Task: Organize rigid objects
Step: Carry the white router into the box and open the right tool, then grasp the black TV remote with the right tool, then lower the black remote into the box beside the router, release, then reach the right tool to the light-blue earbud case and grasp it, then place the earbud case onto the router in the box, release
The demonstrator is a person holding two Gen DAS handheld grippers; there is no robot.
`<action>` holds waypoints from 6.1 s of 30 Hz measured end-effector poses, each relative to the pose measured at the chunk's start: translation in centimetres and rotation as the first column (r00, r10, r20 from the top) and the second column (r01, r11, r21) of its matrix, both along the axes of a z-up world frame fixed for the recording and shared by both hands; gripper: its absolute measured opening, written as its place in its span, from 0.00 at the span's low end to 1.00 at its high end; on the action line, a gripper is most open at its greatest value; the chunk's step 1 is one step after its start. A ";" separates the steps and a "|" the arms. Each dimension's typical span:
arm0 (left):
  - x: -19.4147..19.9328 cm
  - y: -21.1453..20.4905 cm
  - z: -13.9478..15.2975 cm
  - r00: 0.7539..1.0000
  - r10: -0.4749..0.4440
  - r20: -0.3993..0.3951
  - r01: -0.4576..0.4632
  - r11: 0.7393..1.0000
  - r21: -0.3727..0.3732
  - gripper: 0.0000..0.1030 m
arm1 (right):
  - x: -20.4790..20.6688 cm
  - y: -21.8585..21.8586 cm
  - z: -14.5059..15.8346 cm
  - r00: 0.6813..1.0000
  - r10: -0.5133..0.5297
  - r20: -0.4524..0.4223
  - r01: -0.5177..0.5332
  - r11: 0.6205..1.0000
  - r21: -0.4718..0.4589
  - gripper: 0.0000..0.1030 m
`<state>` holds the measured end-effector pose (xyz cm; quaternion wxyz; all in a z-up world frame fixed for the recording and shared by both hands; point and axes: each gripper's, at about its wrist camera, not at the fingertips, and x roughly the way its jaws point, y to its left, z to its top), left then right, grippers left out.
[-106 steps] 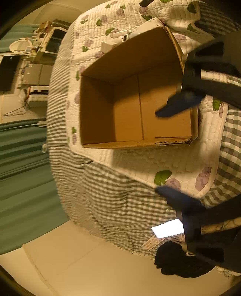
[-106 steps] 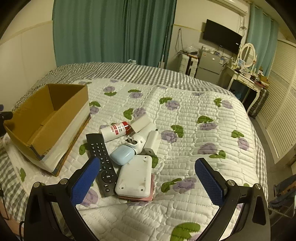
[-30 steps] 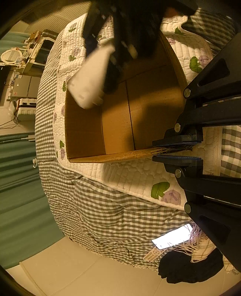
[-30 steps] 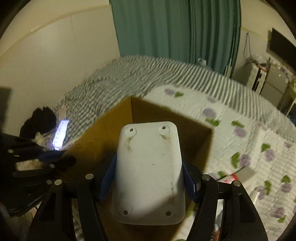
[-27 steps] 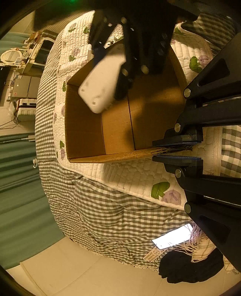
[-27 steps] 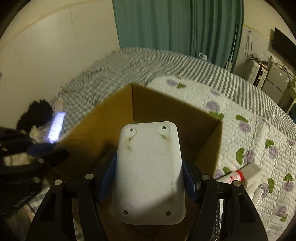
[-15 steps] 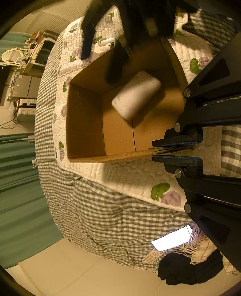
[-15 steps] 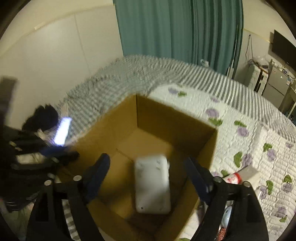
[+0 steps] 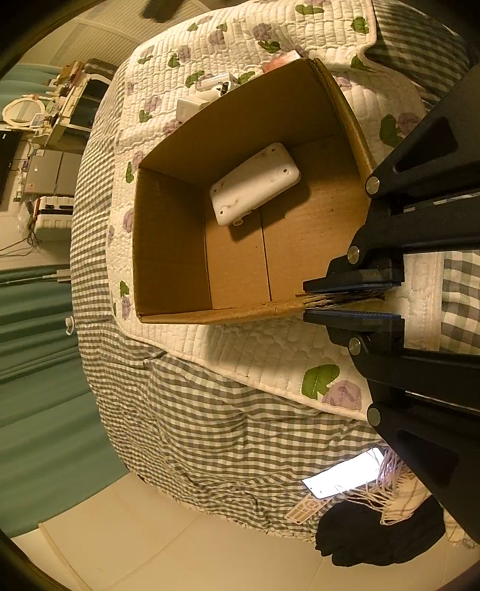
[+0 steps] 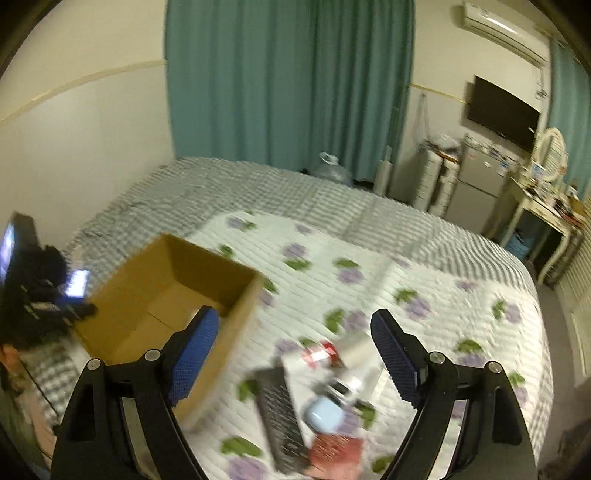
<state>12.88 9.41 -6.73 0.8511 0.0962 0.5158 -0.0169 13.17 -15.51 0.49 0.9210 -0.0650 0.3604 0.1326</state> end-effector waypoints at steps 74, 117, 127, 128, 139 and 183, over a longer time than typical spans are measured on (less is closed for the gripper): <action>-0.3 -0.5 -0.7 1.000 -0.006 -0.008 0.006 1.000 -0.002 0.08 | 3.7 16.9 -6.8 0.938 0.292 -0.186 -0.279 0.956 0.092 0.20; -0.2 -0.2 -0.6 1.000 0.007 -0.005 -0.007 1.000 0.017 0.08 | 1.3 -6.3 -13.1 0.947 -0.200 -0.252 0.197 0.980 -0.040 0.89; -0.2 -0.1 -0.8 1.000 0.007 -0.011 -0.007 1.000 0.023 0.08 | 3.1 -5.4 -18.3 0.919 -0.167 -0.358 0.182 0.983 0.010 0.89; -0.1 -0.1 -0.8 1.000 0.007 -0.011 -0.007 1.000 0.024 0.08 | 3.2 -5.4 -18.6 0.916 -0.165 -0.366 0.184 0.983 0.017 0.89; -0.2 -0.1 -0.8 1.000 0.007 -0.011 -0.007 1.000 0.023 0.08 | 5.0 -5.6 -20.6 0.890 -0.141 -0.434 0.196 0.977 0.084 0.72; -0.4 -0.5 -0.7 1.000 0.002 -0.012 -0.002 1.000 0.010 0.08 | 2.6 12.2 -3.5 0.955 0.282 -0.091 -0.272 0.957 0.103 0.56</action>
